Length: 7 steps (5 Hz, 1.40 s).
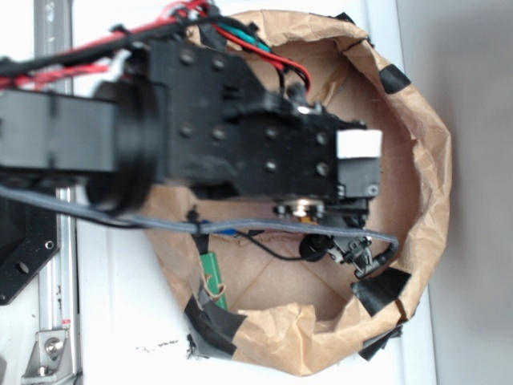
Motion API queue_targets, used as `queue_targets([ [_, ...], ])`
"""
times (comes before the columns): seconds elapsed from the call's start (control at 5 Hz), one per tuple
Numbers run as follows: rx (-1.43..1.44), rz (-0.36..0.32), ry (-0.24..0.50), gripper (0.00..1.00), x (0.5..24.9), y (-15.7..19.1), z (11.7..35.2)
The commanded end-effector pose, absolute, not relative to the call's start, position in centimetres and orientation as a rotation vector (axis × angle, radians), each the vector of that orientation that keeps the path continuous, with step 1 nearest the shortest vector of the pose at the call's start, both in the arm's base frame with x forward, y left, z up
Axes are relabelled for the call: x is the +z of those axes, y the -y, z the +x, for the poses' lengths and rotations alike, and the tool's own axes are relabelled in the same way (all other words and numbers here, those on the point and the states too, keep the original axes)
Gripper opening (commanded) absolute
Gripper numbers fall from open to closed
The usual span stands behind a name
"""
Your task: Grab the yellow duck.
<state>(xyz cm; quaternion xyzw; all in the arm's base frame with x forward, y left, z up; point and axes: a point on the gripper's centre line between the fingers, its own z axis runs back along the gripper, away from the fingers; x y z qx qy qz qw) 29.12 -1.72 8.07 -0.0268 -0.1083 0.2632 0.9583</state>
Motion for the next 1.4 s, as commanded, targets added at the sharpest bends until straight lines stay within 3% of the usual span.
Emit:
queue_targets([
  [0.0, 0.581, 0.003, 0.208, 1.00, 7.2, -0.3, 29.4],
  [0.8, 0.553, 0.096, 0.129, 1.00, 3.4, -0.3, 29.2],
  [1.2, 0.449, 0.053, 0.112, 1.00, 3.2, 2.7, 28.0],
])
